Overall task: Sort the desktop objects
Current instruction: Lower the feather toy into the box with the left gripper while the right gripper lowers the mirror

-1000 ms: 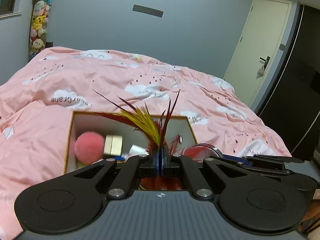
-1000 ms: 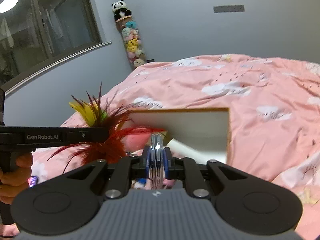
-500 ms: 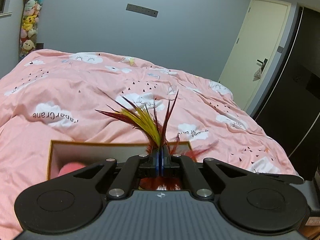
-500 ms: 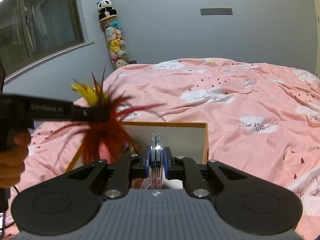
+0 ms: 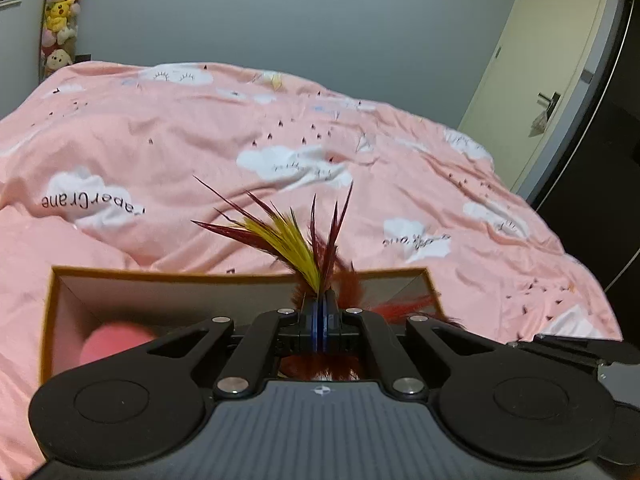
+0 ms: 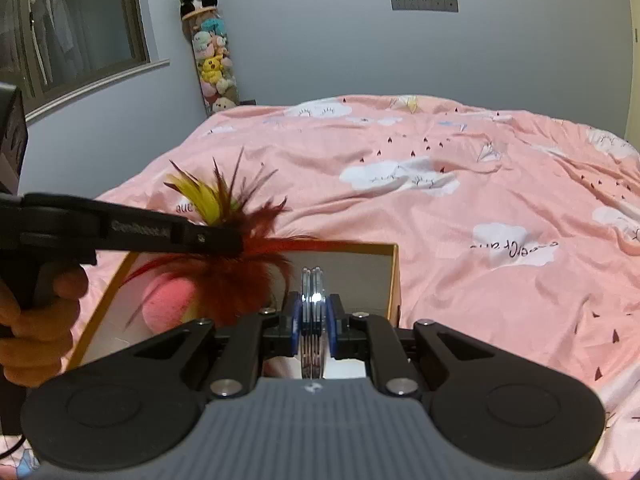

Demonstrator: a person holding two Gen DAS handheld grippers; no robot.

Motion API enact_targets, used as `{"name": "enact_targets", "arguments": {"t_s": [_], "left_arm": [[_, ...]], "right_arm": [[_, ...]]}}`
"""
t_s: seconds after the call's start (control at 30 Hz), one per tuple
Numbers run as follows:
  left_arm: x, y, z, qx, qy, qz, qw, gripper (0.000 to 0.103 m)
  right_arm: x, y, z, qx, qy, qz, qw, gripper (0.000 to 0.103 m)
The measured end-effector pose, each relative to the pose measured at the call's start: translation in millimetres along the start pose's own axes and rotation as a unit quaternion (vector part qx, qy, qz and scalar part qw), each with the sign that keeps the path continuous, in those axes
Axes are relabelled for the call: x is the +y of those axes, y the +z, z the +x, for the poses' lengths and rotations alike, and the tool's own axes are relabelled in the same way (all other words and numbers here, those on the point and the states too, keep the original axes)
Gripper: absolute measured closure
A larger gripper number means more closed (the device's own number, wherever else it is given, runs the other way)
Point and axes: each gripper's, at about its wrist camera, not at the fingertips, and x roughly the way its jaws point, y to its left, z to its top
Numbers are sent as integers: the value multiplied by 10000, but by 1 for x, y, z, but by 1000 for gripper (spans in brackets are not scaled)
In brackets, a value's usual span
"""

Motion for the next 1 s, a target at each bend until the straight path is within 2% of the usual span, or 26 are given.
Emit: {"name": "enact_targets", "arguments": {"t_s": [0.23, 0.33, 0.43, 0.83, 0.9, 0.97, 1.0], "left_arm": [[-6, -2, 9, -175, 208, 99, 9996, 101], [-10, 1, 8, -298, 119, 112, 9994, 101], [-20, 3, 9, -412, 194, 351, 9983, 101], [-8, -14, 35, 26, 341, 192, 9992, 101], [-6, -16, 31, 16, 351, 132, 9993, 98], [-5, -19, 26, -26, 376, 90, 9992, 86], [-5, -21, 22, -65, 421, 77, 9991, 83]], "right_arm": [[-1, -6, 20, 222, -115, -138, 9996, 89], [2, -9, 22, 262, -185, -210, 9993, 89], [2, -9, 25, 283, -226, -261, 9990, 89], [4, -11, 34, 344, -407, -441, 9976, 89], [6, -13, 35, 343, -471, -522, 9969, 89], [6, -15, 37, 353, -529, -572, 9963, 89], [7, -15, 38, 364, -547, -580, 9961, 89]]}}
